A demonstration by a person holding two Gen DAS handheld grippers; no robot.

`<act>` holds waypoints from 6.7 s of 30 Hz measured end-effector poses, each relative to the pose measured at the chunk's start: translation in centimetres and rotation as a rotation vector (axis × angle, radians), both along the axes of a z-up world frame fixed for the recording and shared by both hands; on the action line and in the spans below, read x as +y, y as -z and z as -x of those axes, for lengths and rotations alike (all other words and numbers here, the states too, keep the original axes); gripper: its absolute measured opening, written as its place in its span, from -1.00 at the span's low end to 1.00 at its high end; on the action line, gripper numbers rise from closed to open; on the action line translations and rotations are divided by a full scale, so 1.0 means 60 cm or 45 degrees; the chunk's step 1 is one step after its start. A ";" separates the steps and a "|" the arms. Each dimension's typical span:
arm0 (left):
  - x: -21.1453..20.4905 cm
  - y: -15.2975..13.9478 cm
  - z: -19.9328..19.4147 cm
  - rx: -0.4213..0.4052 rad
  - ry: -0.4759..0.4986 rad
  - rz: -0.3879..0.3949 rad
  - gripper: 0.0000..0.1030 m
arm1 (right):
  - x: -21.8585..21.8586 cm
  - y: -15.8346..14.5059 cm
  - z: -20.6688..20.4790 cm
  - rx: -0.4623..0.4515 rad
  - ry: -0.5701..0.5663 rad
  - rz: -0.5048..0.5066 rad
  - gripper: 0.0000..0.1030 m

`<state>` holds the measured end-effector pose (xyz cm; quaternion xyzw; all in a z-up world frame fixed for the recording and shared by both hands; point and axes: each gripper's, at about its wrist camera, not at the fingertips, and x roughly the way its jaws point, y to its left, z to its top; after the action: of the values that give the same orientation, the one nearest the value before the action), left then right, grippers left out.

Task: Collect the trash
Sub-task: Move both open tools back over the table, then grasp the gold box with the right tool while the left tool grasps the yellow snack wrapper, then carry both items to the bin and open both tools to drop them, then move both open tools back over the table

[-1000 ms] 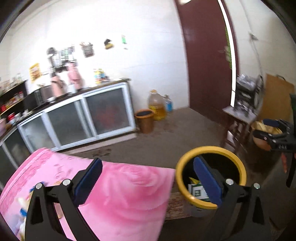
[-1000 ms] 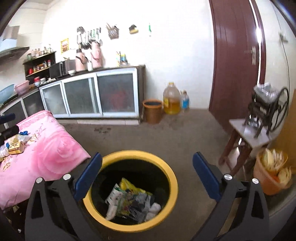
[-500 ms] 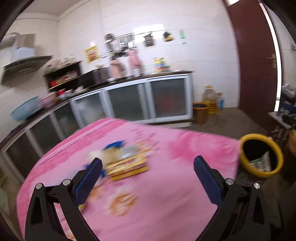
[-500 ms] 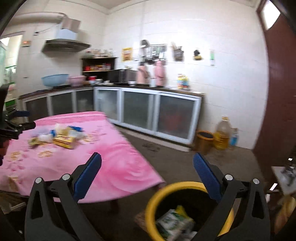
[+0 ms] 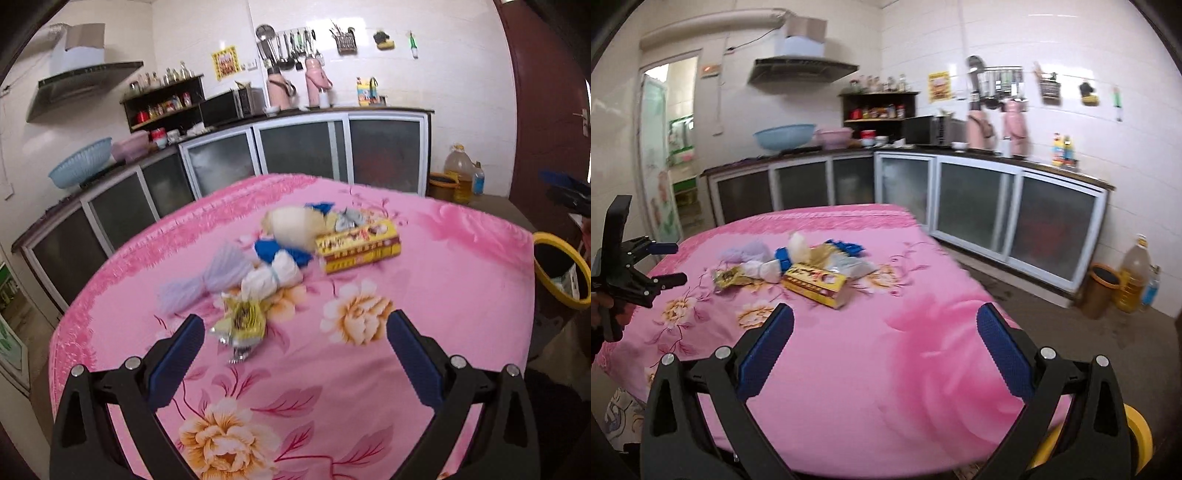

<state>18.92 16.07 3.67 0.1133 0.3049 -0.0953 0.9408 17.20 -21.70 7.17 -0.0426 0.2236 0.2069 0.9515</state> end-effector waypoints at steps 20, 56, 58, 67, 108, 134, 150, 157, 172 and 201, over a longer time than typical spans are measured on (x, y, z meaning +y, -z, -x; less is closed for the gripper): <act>0.063 0.081 -0.130 0.247 -0.097 0.176 0.85 | 0.184 0.103 -0.208 0.312 -0.359 0.023 0.84; 0.029 0.135 -0.215 0.505 -0.026 0.281 -0.73 | 0.213 0.151 -0.314 0.590 -0.343 0.009 -0.53; 0.029 0.130 -0.215 0.498 -0.031 0.275 -0.95 | 0.210 0.145 -0.313 0.591 -0.350 -0.016 -0.67; 0.015 0.104 -0.192 0.459 0.020 0.276 -0.99 | 0.210 0.103 -0.283 0.543 -0.420 -0.072 -0.90; -0.190 -0.065 -0.007 0.207 0.418 0.320 -0.99 | -0.150 -0.068 0.046 0.228 0.047 -0.121 -1.00; -0.736 -0.004 -0.039 0.389 1.030 0.333 -0.99 | -0.546 0.057 0.264 0.373 0.799 -0.149 -0.99; -0.861 0.068 -0.089 0.509 0.951 0.362 0.23 | -0.583 0.128 0.247 0.548 0.891 -0.104 -0.87; -0.801 0.037 -0.104 0.418 0.814 0.509 0.85 | -0.604 0.114 0.276 0.479 0.952 -0.192 0.56; -0.464 -0.057 -0.092 0.100 0.406 0.420 0.85 | -0.482 0.016 0.236 0.230 0.761 -0.135 0.66; 0.147 -0.009 -0.145 0.012 -0.217 -0.098 0.85 | 0.153 0.056 -0.221 0.322 -0.173 0.013 0.66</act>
<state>27.59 24.89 4.20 0.1227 0.3212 -0.0036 0.9390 30.48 -12.50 3.80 -0.0359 0.3394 0.2735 0.8993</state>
